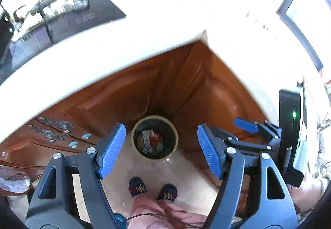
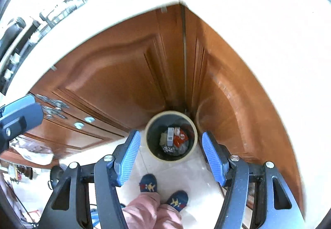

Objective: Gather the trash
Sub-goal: 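Raise both tools back up to the counter trash, then grasp the milk carton with the right tool while the left tool grasps the tissue paper, then carry the milk carton and tissue paper down toward the floor bin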

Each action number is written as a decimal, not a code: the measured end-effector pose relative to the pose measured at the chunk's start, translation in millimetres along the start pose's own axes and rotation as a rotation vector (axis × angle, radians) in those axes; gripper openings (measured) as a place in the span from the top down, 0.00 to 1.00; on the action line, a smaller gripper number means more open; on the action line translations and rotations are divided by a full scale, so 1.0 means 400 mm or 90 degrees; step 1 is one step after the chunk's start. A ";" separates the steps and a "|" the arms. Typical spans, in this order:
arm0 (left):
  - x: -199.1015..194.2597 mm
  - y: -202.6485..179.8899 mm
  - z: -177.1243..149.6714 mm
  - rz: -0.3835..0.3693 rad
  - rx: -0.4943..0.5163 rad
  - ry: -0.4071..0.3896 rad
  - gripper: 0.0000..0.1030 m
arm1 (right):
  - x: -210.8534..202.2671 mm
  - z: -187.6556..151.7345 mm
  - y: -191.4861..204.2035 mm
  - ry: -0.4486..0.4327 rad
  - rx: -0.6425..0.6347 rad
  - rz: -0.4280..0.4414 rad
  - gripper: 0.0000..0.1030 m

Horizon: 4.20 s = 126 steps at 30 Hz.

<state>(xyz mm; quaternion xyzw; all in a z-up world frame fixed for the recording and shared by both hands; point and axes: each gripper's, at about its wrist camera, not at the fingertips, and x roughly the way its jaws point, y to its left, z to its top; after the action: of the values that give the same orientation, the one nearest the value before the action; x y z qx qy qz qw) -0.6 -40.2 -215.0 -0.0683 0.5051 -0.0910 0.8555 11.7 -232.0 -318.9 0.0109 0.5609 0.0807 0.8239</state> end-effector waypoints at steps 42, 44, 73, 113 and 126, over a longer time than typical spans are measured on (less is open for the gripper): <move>-0.203 0.010 0.850 -0.005 0.140 -0.111 0.25 | -0.474 0.857 0.069 -0.264 0.021 0.002 0.32; -0.111 0.031 0.921 -0.016 0.156 -0.086 0.25 | -0.406 0.940 0.058 -0.250 0.045 -0.006 0.32; 0.574 0.090 1.228 -0.040 0.227 0.048 0.27 | 0.262 1.347 -0.116 -0.160 0.259 -0.068 0.32; 0.335 0.048 1.139 -0.124 0.155 0.041 0.60 | 0.063 1.121 -0.009 -0.219 0.152 -0.001 0.57; -0.016 0.023 0.859 -0.149 0.098 -0.017 0.60 | -0.237 0.876 0.036 -0.252 0.069 0.052 0.56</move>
<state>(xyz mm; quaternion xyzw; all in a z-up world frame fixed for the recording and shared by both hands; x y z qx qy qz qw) 298.4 -21.2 -46.3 -0.0619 0.4735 -0.2280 0.8485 300.6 -206.2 -100.1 0.0937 0.3906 0.0800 0.9123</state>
